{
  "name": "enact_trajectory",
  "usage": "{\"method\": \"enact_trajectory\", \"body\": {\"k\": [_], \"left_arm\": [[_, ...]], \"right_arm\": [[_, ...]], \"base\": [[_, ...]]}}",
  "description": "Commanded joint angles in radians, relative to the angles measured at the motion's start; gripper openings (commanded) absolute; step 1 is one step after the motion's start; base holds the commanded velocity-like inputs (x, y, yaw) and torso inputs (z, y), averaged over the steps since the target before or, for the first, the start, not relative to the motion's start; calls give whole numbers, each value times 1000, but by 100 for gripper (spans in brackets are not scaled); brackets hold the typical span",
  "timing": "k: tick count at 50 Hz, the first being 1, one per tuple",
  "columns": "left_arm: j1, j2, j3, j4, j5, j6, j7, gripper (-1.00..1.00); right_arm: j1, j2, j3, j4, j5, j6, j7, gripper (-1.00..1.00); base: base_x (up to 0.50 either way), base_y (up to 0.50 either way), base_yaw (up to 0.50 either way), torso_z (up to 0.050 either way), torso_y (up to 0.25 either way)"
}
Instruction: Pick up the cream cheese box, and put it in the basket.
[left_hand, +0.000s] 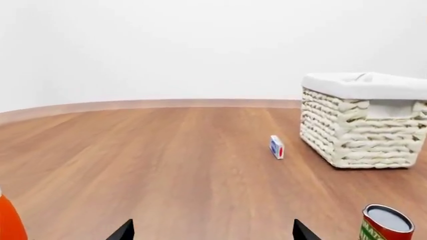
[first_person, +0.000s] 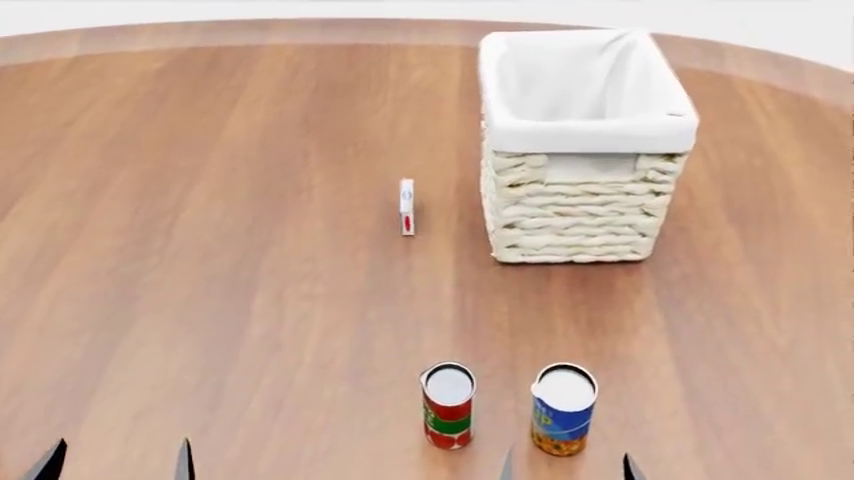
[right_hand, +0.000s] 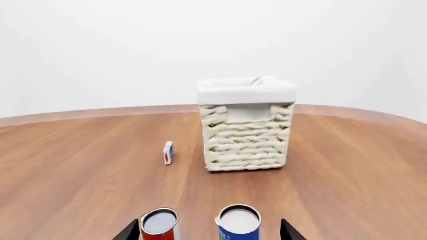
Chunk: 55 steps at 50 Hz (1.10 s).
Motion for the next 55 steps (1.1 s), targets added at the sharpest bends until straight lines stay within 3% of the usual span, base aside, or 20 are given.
{"method": "enact_trajectory", "body": {"k": [1,55], "left_arm": [[-1,-7,9,0,-7,1,-7,100],[-7,-32,40,-9,-32,11,-37,100]], "right_arm": [[2,6,-9,4,5,-3,6,100],[-9,35,-71,14,-16,-41,31,100]], "base": [[215,-129,0,0,0],[210,-123,0,0,0]]}}
